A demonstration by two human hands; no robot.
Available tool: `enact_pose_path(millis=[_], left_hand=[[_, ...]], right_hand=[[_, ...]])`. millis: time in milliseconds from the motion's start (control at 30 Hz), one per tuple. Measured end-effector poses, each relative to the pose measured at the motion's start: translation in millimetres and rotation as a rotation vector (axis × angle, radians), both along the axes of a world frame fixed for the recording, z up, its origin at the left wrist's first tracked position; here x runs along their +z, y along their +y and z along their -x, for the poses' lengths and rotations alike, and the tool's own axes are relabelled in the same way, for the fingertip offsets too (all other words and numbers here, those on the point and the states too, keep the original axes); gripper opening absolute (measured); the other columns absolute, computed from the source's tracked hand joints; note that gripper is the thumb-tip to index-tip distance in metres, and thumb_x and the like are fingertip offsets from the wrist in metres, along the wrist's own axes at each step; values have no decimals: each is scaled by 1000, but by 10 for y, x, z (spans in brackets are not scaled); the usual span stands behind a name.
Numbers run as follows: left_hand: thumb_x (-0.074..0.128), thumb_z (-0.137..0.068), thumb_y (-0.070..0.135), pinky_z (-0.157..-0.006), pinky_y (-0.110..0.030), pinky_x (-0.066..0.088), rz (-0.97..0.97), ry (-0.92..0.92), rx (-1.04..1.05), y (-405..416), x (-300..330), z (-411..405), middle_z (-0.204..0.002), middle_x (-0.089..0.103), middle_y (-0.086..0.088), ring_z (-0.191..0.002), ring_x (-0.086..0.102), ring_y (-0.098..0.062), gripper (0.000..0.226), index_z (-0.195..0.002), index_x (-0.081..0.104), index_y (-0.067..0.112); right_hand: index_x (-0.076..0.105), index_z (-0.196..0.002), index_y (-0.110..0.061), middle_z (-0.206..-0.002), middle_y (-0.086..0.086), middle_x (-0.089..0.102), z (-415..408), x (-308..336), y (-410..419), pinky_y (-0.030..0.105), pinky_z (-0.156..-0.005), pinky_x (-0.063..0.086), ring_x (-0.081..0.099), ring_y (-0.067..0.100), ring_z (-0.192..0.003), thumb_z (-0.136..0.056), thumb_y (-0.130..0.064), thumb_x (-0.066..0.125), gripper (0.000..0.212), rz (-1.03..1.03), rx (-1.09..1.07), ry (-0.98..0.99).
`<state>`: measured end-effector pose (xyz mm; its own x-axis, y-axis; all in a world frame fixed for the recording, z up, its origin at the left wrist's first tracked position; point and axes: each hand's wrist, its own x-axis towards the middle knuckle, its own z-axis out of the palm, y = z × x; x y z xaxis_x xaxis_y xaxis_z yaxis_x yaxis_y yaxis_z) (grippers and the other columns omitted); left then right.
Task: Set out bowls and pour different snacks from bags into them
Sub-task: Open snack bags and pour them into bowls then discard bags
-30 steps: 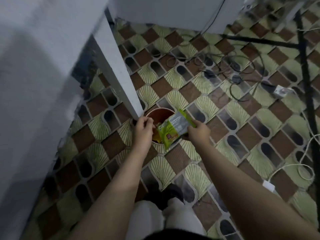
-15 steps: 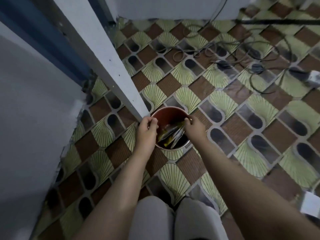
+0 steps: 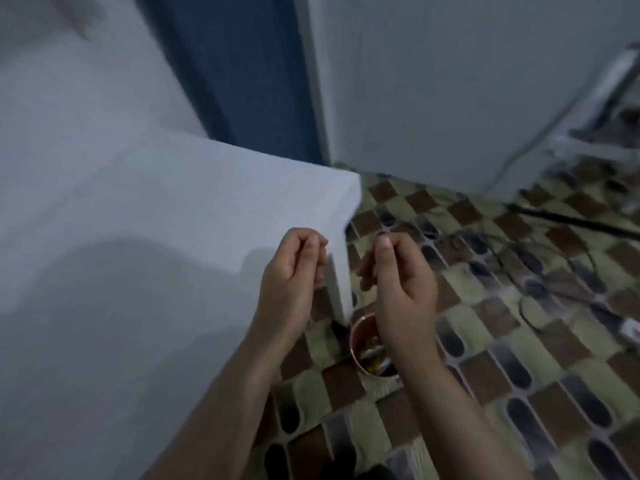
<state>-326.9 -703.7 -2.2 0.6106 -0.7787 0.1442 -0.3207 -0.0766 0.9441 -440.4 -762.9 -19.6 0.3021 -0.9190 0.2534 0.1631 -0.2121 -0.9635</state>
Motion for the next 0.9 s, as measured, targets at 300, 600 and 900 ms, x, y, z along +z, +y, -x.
enact_pose_path(millis=[300, 600, 900], left_hand=[[39, -105, 17, -60, -20, 43, 204, -137, 440, 1816, 1161, -506, -74, 55, 2, -64, 48, -12, 22, -90, 54, 13], [43, -102, 10, -58, -19, 40, 237, -188, 956, 4367, 1180, -721, -69, 53, 5, -61, 46, -11, 18, -88, 56, 9], [48, -100, 18, -62, -23, 40, 159, -216, 1215, 6203, 991, -1100, -67, 54, 10, -62, 48, -9, 18, -83, 56, 18]], right_hand=[[58, -81, -11, -66, 3, 60, -1063, 1223, 1261, 33, -59, 50, 57, 20, -61, -102, -15, 45, 25, 135, 504, -92], [58, -81, -12, -66, 6, 63, -1846, 1417, 3514, 26, -55, 44, 51, 16, -53, -102, -14, 46, 24, 193, 999, -76], [52, -87, -21, -68, 3, 64, -2290, 1302, 5380, 30, -52, 45, 54, 20, -50, -105, -20, 40, 21, 283, 1024, -68]])
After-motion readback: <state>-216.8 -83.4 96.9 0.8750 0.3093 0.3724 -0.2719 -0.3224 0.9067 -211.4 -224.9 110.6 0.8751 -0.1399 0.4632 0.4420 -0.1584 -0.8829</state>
